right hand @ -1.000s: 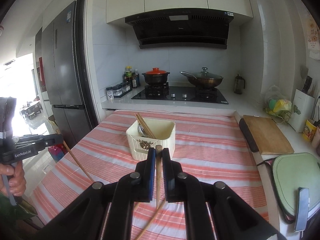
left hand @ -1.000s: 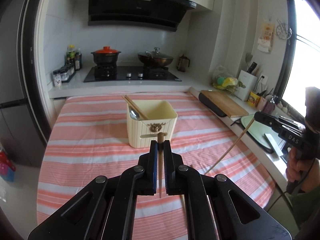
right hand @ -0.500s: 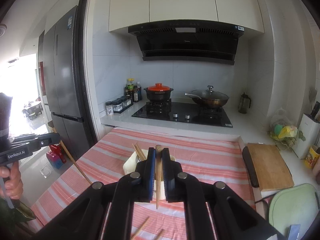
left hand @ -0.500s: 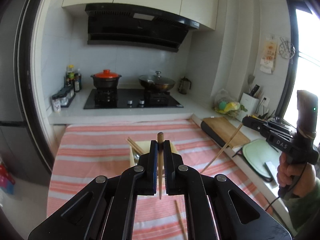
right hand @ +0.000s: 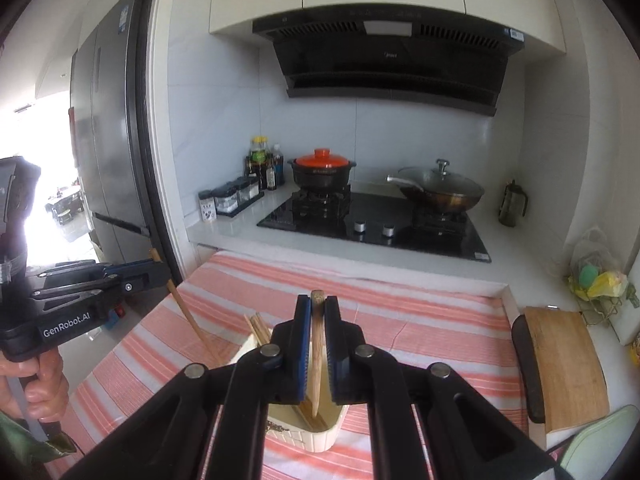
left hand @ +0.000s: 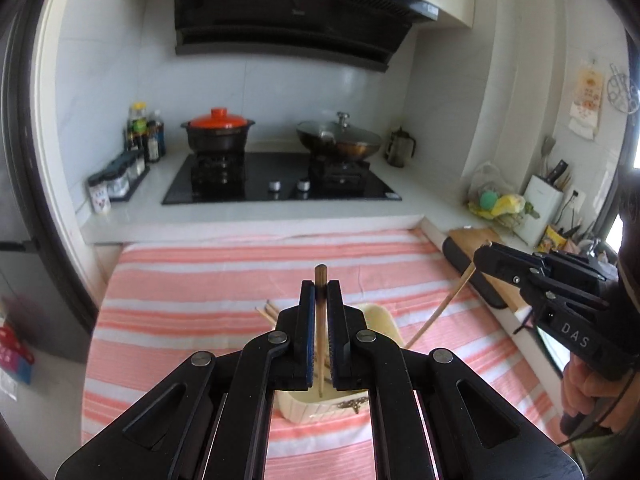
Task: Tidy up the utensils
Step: 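Carry both chopsticks over the cream holder and lower them inside, then open both grippers and withdraw them from the holder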
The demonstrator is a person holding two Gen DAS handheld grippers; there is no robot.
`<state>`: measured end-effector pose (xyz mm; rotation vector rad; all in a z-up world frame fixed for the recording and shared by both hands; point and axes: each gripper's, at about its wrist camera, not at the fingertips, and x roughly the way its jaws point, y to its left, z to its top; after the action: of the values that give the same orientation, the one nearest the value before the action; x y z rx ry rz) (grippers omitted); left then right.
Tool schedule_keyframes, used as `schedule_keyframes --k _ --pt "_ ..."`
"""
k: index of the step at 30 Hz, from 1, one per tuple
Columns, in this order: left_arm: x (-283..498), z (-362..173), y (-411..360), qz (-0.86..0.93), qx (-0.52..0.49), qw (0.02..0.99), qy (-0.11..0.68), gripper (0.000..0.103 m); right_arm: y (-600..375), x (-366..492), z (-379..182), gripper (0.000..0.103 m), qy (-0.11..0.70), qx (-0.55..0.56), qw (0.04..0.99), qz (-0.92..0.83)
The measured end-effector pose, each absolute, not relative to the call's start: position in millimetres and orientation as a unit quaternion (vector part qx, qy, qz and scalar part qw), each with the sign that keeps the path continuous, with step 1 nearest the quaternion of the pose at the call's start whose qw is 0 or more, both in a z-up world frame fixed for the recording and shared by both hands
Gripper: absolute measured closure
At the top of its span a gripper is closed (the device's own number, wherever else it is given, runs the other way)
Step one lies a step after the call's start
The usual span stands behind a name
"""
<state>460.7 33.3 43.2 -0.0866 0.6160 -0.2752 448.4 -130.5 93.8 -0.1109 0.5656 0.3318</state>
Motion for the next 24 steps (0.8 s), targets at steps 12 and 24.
schedule_keyframes --k 12,24 --pt "481 33 54 -0.108 -0.097 0.935 0.325 0.032 -121 482 67 0.067 0.286 0.017 0.938 0.193" --pt "309 -16 75 -0.13 -0.02 0.918 0.374 0.009 -158 325 66 0.058 0.273 -0.102 0.94 0.179"
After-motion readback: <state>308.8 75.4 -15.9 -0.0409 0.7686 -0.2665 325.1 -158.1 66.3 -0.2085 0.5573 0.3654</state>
